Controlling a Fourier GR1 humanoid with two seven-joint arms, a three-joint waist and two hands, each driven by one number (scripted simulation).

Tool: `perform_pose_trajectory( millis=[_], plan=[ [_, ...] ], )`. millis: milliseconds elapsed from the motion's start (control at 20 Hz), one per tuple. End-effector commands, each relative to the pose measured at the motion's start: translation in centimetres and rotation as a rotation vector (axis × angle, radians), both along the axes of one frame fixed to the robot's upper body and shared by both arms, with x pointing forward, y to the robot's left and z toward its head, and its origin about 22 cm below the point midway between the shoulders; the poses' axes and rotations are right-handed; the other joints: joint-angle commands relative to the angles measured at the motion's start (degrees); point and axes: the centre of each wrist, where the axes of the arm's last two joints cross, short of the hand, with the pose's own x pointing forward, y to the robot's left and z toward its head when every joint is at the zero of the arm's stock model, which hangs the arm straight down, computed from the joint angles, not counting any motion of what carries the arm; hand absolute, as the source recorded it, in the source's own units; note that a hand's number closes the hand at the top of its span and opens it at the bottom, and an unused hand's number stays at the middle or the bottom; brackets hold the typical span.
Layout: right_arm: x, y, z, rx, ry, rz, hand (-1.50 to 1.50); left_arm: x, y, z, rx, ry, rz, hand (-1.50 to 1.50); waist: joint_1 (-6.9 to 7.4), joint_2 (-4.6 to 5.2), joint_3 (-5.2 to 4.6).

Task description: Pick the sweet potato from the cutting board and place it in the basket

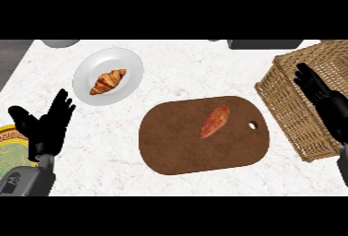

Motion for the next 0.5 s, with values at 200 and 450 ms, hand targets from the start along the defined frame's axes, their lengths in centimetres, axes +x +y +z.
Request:
perform_pose_trajectory(
  millis=[200,450],
  plan=[
    [3.8,7.6,2.3,0.413,-0.227,-0.147,1.50,-3.1,-0.7,-4.1,0.029,0.241,-0.127,0.00,1.68,0.58,-0.10],
    [4.6,20.8,2.3,0.310,-0.285,0.030,1.50,-4.2,-2.6,-4.4,0.062,0.303,-0.237,0.00,4.15,0.72,-0.19]
  ],
)
